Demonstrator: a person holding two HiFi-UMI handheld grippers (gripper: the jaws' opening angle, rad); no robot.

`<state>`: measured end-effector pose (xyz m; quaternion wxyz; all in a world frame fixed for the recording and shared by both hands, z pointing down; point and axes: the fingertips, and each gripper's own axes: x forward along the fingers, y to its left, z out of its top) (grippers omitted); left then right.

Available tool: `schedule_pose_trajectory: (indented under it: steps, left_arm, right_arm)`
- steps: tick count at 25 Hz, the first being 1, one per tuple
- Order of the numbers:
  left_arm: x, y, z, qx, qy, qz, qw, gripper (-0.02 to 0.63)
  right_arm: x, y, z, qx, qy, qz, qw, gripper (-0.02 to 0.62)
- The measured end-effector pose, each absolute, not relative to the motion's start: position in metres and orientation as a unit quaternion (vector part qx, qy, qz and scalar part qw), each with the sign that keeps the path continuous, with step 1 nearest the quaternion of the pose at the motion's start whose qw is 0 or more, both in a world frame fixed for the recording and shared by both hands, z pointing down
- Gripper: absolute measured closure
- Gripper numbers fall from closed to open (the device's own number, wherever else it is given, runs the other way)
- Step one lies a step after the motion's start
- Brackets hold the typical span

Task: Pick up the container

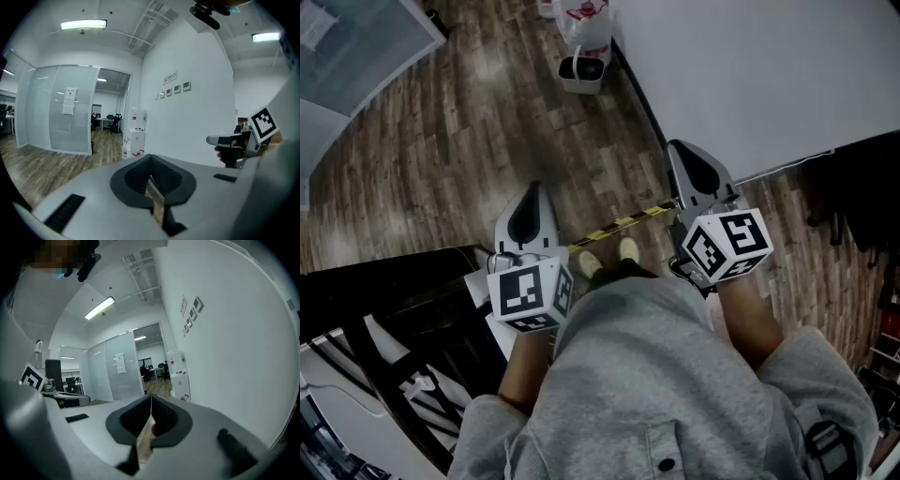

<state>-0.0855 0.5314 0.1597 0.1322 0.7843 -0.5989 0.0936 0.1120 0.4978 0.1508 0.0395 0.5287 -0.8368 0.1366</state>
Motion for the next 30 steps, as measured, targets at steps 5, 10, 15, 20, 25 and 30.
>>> schedule_pose_trajectory:
  steps: [5,10,15,20,25,30]
  left_arm:
    - [-0.078,0.529,0.160,0.787,-0.596,0.096,0.128,0.594]
    - [-0.078,0.530,0.159,0.788,-0.595,0.094,0.131,0.594]
    - [-0.091,0.537,0.159,0.788,-0.594,0.090,0.133,0.594]
    - [-0.102,0.541,0.155,0.790,-0.592,0.081,0.133,0.592]
    - [-0.112,0.539,0.157,0.793,-0.588,0.082,0.135,0.594]
    - [-0.122,0.536,0.161,0.795,-0.585,0.081,0.138,0.594]
  right_arm:
    - [0.121,0.496,0.151,0.521,-0.842,0.129,0.046,0.571]
    - [0.125,0.497,0.145,0.519,-0.845,0.116,0.052,0.571]
    - [0.116,0.499,0.112,0.496,-0.861,0.104,0.032,0.571]
    - [0.109,0.500,0.051,0.479,-0.876,0.063,-0.004,0.571]
    - [0.092,0.483,0.021,0.454,-0.882,0.093,-0.083,0.571]
    - [0.024,0.486,0.013,0.342,-0.922,0.144,-0.108,0.571]
